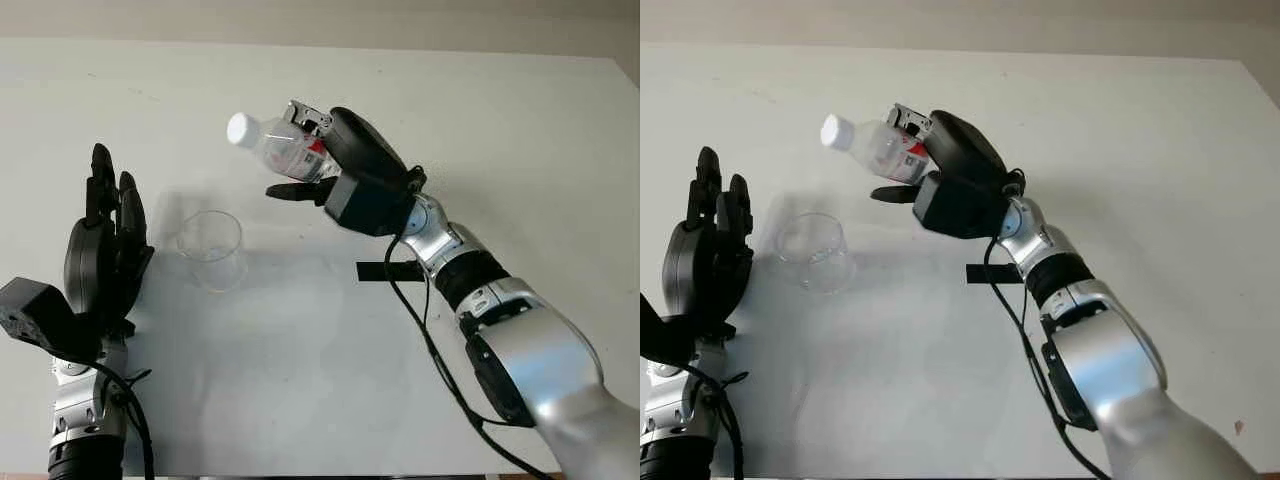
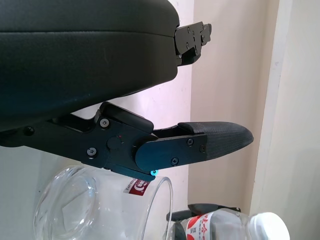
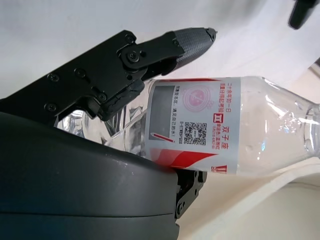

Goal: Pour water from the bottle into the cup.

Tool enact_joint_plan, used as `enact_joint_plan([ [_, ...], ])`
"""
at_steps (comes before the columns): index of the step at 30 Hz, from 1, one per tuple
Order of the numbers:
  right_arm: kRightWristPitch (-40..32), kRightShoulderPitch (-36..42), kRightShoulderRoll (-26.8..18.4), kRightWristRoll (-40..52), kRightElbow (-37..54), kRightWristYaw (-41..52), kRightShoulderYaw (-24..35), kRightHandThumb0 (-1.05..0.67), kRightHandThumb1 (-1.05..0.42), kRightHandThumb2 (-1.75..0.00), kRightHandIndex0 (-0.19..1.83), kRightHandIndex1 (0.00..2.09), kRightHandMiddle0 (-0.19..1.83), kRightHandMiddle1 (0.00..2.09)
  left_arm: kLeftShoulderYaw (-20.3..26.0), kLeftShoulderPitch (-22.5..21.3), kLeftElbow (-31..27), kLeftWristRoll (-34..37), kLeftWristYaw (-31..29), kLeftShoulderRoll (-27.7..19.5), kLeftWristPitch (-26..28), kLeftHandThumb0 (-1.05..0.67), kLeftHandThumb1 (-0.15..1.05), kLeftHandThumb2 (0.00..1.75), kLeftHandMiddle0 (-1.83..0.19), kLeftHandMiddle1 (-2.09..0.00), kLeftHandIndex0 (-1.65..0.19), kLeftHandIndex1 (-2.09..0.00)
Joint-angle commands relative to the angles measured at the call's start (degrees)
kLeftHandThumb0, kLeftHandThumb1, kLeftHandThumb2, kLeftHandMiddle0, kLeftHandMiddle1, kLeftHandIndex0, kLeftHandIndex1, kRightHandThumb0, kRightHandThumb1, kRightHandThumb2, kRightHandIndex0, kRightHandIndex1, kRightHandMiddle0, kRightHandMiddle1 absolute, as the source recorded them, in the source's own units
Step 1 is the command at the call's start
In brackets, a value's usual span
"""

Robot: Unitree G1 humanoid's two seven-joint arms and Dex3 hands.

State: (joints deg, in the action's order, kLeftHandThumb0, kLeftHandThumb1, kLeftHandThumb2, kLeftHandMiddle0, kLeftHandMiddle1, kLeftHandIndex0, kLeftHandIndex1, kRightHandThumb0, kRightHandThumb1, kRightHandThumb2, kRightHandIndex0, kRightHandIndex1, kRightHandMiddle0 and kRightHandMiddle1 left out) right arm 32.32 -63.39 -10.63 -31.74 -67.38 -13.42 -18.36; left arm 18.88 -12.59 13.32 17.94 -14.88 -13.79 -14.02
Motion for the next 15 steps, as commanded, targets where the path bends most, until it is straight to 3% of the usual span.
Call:
enact_joint_plan([
  [1,1.07,-2.07,-0.80,-1.43,-0.24,-2.68,-1.18,-0.33,-1.05,-0.26,1.09,2.09,0.79,2.09,0.01,-0.27,0.54,0.25,-0.22,0.21,-0.58,-0.74,1.05,0.54,0.19,-0.03,0.19,0.00],
  [15,0.50,-7.22,-4.33,-17.79,-2.38,-23.94,-14.08,-0.33,-1.05,-0.21,1.12,2.09,0.79,2.09,-0.23,-0.31,0.67,-0.20,0.22,0.29,-0.68,-0.74,1.05,0.55,0.19,-0.03,0.19,0.00],
])
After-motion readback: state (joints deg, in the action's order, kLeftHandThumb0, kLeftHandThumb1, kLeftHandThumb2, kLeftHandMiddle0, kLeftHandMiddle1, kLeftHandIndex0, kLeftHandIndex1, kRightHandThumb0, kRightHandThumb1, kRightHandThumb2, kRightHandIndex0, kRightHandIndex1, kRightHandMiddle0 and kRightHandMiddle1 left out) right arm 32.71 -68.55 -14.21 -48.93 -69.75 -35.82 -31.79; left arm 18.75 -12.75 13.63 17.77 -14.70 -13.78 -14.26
